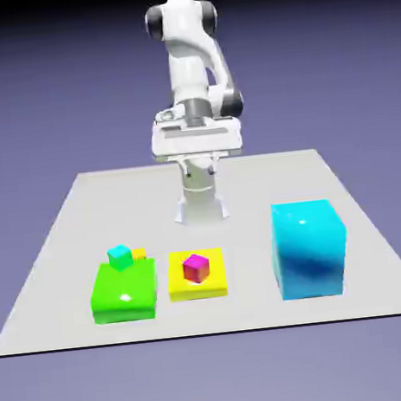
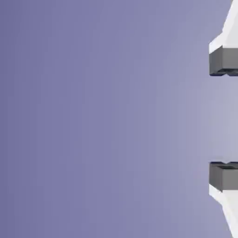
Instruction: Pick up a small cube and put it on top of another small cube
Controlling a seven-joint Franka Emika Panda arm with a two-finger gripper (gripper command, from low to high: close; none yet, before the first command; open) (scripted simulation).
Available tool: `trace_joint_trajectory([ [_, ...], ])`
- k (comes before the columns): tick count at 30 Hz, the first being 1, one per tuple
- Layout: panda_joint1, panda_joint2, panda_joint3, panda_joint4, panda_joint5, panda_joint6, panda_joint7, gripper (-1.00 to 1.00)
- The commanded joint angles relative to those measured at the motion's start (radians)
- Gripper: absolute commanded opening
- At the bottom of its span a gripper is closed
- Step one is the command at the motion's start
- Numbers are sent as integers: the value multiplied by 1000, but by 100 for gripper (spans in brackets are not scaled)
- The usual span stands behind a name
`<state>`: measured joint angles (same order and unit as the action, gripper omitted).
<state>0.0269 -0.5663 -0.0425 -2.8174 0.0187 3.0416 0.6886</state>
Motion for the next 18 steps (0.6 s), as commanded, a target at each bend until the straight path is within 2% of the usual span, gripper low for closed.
trace_joint_trajectory([
  [1,12,3,-35,-6,16,4,-44,0],
  [18,222,55,-635,-110,279,68,-783,0],
])
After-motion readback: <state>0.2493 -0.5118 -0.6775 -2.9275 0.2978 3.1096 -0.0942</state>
